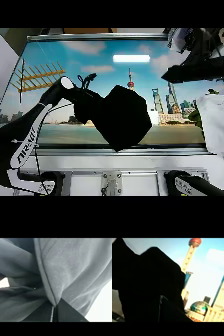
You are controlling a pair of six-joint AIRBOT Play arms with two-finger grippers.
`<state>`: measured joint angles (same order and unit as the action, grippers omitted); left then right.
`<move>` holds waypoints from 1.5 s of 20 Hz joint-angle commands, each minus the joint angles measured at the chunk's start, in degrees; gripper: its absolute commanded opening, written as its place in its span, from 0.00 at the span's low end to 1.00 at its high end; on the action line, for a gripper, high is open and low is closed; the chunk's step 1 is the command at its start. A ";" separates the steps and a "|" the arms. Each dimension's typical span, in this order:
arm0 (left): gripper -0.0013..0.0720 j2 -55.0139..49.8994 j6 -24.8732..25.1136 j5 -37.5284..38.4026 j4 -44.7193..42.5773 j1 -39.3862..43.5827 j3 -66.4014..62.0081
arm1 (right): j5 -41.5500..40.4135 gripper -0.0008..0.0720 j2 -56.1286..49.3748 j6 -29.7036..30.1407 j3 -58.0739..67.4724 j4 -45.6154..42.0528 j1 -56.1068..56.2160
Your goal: Fold the clothes and pants, and hang the long-sleeved shirts on hangers.
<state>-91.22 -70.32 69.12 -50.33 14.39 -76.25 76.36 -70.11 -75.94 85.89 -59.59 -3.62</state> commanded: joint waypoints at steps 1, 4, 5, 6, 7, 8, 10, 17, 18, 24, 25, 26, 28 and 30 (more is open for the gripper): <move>0.04 0.52 0.11 5.73 0.46 -4.98 -4.20 | -1.40 0.04 -1.55 -0.20 -11.82 -2.80 -5.66; 0.04 1.25 -0.52 5.95 0.55 -7.39 -4.33 | -7.41 0.43 -5.49 -3.45 -24.02 -0.87 -9.66; 0.04 1.18 -0.61 5.95 0.39 -7.34 -4.33 | -8.55 0.96 -7.80 -3.41 -26.97 1.31 -9.99; 0.04 1.16 -0.61 5.92 0.42 -7.34 -4.33 | -9.05 0.99 -10.23 -3.30 -28.81 3.67 -9.84; 0.04 1.14 -0.61 5.68 0.46 -7.32 -4.33 | -9.09 0.99 -12.90 -1.36 -30.12 7.26 -9.25; 0.04 1.14 -0.61 5.62 0.48 -7.21 -4.33 | -9.09 0.99 -15.43 0.98 -30.69 11.21 -8.13; 0.04 1.16 -0.61 5.68 0.48 -7.23 -4.33 | -10.49 0.99 -19.45 2.75 -30.69 17.22 -5.09; 0.04 1.16 -0.61 5.70 0.50 -7.23 -4.33 | -16.11 0.99 -25.35 7.02 -30.42 29.83 9.68; 0.04 1.14 -0.61 5.73 0.52 -7.23 -4.33 | -17.18 0.99 -25.46 7.04 -30.42 30.60 11.69; 0.04 1.29 -1.57 5.92 0.55 -7.23 -4.35 | -21.90 0.04 -24.59 10.16 -28.72 32.28 16.28; 0.04 1.86 -2.01 5.57 0.55 -7.23 -4.39 | -21.92 0.04 -23.19 9.79 -27.52 29.90 15.91; 0.04 2.93 -2.19 5.09 0.50 -7.26 -5.33 | -21.64 0.04 -20.72 8.59 -25.66 25.68 15.15; 0.04 5.22 -3.15 5.03 0.59 -7.28 -11.78 | -18.34 0.04 -14.14 3.93 -19.10 13.27 12.31; 0.04 7.78 -5.14 4.70 1.07 -6.56 -22.01 | -12.00 0.04 -6.54 -0.46 -8.92 1.49 8.50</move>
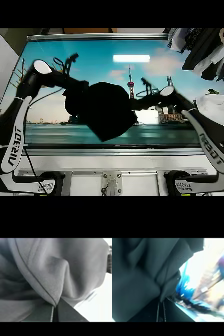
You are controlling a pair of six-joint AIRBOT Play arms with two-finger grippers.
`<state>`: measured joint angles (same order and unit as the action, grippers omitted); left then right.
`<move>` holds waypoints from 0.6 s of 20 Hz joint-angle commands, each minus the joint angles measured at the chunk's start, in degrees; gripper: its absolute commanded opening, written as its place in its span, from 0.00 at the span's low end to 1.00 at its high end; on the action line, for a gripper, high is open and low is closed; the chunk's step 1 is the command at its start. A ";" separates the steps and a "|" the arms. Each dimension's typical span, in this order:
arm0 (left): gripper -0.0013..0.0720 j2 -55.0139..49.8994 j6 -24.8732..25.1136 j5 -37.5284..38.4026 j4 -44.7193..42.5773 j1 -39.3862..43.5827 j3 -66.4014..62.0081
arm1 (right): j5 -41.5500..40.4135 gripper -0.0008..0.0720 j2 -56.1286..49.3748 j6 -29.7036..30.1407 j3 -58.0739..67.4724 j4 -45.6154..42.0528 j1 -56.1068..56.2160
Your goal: Fold the clothes and pants, and hang the long-sleeved shirts on hangers.
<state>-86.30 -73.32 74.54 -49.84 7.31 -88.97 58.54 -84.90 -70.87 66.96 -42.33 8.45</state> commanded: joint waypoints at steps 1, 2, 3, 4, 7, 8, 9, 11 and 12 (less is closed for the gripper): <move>0.04 4.00 -3.63 -0.79 0.42 1.66 -15.89 | 8.94 0.04 12.11 -6.64 16.06 -19.63 -5.33; 0.04 4.94 -4.09 -0.76 0.39 2.86 -22.60 | 11.23 0.04 15.41 -7.45 21.68 -21.75 -6.64; 0.04 5.57 -4.09 -0.79 0.35 4.35 -28.44 | 12.76 0.04 18.78 -8.24 27.21 -23.19 -7.43; 0.04 6.29 -4.07 -1.18 0.31 5.79 -33.18 | 12.94 0.04 21.77 -9.64 31.39 -24.50 -7.43; 0.04 12.85 -4.07 -8.41 -0.68 7.69 -30.64 | 10.34 0.04 30.27 -13.40 36.61 -24.79 -5.60; 0.04 15.43 -4.13 -10.08 -3.02 7.50 -26.14 | 10.64 0.04 32.13 -14.12 36.57 -24.87 -4.48; 0.04 17.66 -4.79 -9.88 -6.38 6.71 -21.11 | 12.31 0.04 33.29 -15.67 36.37 -25.18 -3.15; 0.04 20.55 -7.54 -7.26 -13.05 4.00 -10.82 | 17.00 0.04 34.38 -19.04 33.59 -25.16 1.36; 0.04 21.29 -8.33 -5.88 -15.21 2.32 -5.97 | 18.73 0.04 34.47 -20.28 30.99 -24.96 4.31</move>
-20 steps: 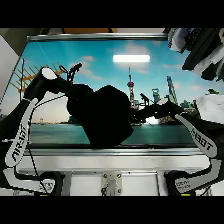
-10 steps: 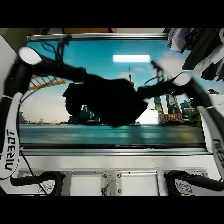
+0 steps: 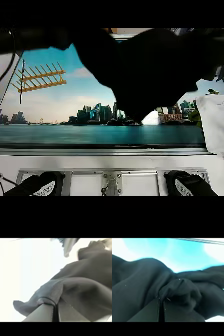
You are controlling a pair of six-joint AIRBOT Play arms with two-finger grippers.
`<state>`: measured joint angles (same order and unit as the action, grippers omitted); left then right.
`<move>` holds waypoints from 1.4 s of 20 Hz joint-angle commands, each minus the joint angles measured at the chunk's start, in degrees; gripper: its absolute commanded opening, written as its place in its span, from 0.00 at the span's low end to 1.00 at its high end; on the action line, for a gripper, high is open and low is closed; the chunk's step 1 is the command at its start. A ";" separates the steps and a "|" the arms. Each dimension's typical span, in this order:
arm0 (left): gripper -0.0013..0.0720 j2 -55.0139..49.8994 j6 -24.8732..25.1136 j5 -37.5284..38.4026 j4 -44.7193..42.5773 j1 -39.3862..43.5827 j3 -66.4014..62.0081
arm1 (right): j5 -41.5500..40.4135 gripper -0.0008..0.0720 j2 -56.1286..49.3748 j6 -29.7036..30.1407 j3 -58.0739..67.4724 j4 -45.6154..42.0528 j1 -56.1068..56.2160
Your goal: Fold the clothes and pants, and hang the long-sleeved shirts on hangers.
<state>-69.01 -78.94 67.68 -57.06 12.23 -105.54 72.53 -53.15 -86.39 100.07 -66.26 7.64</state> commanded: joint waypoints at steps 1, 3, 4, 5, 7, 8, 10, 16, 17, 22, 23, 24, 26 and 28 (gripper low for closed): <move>0.04 4.31 -3.10 2.19 -9.29 -4.59 15.23 | 5.22 0.04 2.73 -5.75 -5.84 -1.03 8.83; 0.04 4.31 -3.13 3.37 -9.42 -9.29 24.26 | 3.37 0.04 2.47 -6.67 -14.38 0.37 16.57; 0.04 4.28 -3.10 2.84 -9.35 -11.72 28.48 | 1.55 0.10 2.05 -6.64 -18.29 1.75 19.87; 0.04 4.20 -3.10 2.10 -9.35 -13.73 31.85 | -0.83 0.47 1.22 -6.67 -21.57 2.45 22.53; 0.04 3.21 -3.13 1.75 -8.90 -17.35 36.13 | -3.37 0.93 -1.29 -6.64 -23.74 1.95 24.11; 0.04 2.82 -3.13 1.81 -8.87 -18.69 37.57 | -3.50 0.93 -2.25 -6.64 -23.69 0.26 23.52; 0.04 2.75 -3.08 1.60 -8.92 -20.31 39.71 | -2.84 0.93 -3.10 -6.64 -23.74 -4.85 20.11; 0.04 2.75 -2.93 -0.04 -8.90 -20.72 40.06 | -0.76 0.93 -9.27 -5.31 -30.82 -8.04 -0.33; 0.04 2.75 -2.91 -0.70 -8.92 -20.39 40.06 | -1.42 0.93 -12.33 -5.29 -32.65 -6.95 -3.54; 0.04 2.75 -2.93 -1.29 -8.94 -19.23 40.06 | -10.99 0.93 -31.36 -2.67 -34.56 3.10 -10.47; 0.04 2.75 -2.93 -1.29 -8.92 -19.23 40.06 | -12.76 0.93 -34.95 -2.01 -34.25 5.22 -10.38; 0.04 2.75 -2.93 -1.29 -8.94 -19.23 40.06 | -13.51 0.93 -38.05 -0.35 -33.83 8.41 -10.19; 0.04 2.75 -2.93 -1.29 -8.96 -19.23 40.06 | -13.62 0.92 -42.82 3.85 -32.44 15.96 -9.31; 0.04 2.75 -2.95 -1.29 -8.90 -19.23 40.06 | -13.68 0.92 -45.38 5.88 -31.21 19.91 -7.80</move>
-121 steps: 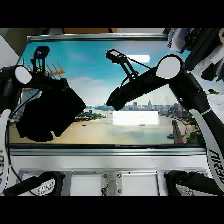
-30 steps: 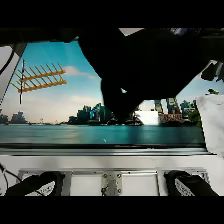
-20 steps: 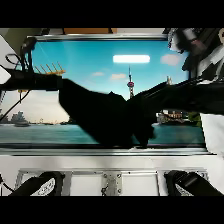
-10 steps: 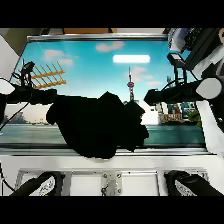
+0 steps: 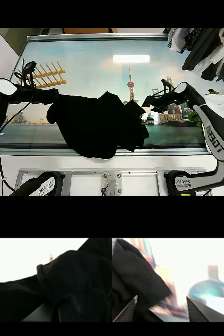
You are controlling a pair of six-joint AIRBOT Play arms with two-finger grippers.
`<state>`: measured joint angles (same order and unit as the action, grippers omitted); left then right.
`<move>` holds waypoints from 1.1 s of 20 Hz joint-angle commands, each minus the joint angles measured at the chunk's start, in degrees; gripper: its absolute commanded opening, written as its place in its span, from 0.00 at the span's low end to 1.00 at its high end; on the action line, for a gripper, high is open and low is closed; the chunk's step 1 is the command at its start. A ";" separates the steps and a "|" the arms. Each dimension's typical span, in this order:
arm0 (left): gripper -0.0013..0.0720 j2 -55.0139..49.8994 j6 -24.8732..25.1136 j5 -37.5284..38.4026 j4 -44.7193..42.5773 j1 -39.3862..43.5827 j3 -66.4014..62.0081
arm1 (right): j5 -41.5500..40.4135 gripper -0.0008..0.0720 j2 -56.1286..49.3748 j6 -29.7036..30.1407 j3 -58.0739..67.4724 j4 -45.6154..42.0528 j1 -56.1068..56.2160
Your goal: Fold the clothes and pants, and hang the long-sleeved shirts on hangers.
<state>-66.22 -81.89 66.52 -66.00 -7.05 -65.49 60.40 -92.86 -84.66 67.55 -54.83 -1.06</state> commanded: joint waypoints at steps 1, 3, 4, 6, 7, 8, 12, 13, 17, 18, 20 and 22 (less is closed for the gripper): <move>0.04 -0.04 0.02 -0.11 0.02 0.04 0.02 | -1.60 0.92 -6.47 4.17 1.92 8.61 1.97; 0.04 -0.04 0.00 -0.11 0.04 0.04 0.02 | -1.81 0.92 -7.15 4.15 2.56 8.61 3.91; 0.04 -0.04 0.00 -0.13 0.04 0.04 0.02 | -2.05 0.92 -7.17 4.15 2.56 8.63 4.74; 0.04 -0.04 0.00 -0.11 0.04 0.04 0.02 | -2.12 0.76 -7.15 4.66 2.78 8.63 5.55; 0.04 -0.04 0.00 -0.09 0.04 0.04 0.02 | -2.01 0.74 -7.02 4.81 3.19 8.61 5.44; 0.04 -0.04 0.00 -0.09 0.02 0.04 0.02 | -1.88 0.74 -6.58 5.29 4.09 8.63 5.01; 0.04 -0.02 0.00 -0.04 0.07 0.04 0.02 | -1.99 0.74 -2.36 7.19 9.86 8.57 3.48; 0.04 -0.04 0.00 -0.04 0.07 0.04 0.02 | -1.79 0.74 -1.77 7.15 11.69 8.61 3.41; 0.04 -0.04 0.00 -0.07 0.09 0.04 0.02 | -0.63 0.74 -4.61 7.58 17.40 8.61 5.55; 0.04 -0.04 0.00 -0.07 0.07 0.04 0.02 | 0.28 0.74 -6.78 7.58 18.99 8.61 6.36; 0.04 -0.04 0.00 -0.04 0.07 0.04 0.02 | 2.73 0.74 -12.41 7.58 23.12 8.63 8.13; 0.04 -0.04 0.00 0.00 0.07 0.04 0.02 | 4.85 0.74 -17.88 7.58 27.21 8.83 9.79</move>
<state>-66.22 -81.89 66.50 -65.87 -7.05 -65.49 62.02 -104.42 -77.30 89.47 -46.28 6.59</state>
